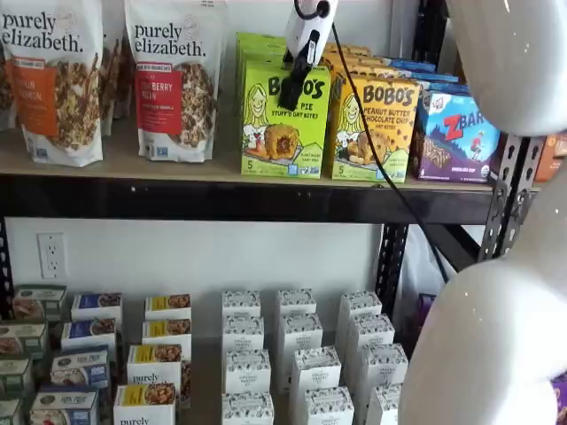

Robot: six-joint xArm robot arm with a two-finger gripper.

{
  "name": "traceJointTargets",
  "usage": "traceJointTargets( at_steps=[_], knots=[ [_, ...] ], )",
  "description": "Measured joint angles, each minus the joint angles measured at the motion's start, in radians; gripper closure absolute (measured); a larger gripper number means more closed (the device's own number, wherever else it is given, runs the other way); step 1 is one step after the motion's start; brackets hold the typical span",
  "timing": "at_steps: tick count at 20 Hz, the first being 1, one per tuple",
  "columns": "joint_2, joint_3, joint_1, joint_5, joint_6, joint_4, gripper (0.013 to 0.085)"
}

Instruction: Pick the green box on the top shelf, the fourth from the left

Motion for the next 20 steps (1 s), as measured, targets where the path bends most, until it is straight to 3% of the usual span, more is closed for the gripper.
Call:
traceJointTargets(
  at_steps=[17, 20],
  knots=[
    [-0.008, 0.013, -0.002, -0.012, -0.003, -0.001, 0.053],
    [-0.009, 0.013, -0.006, -0.01, -0.006, 0.008, 0.061]
  ],
)
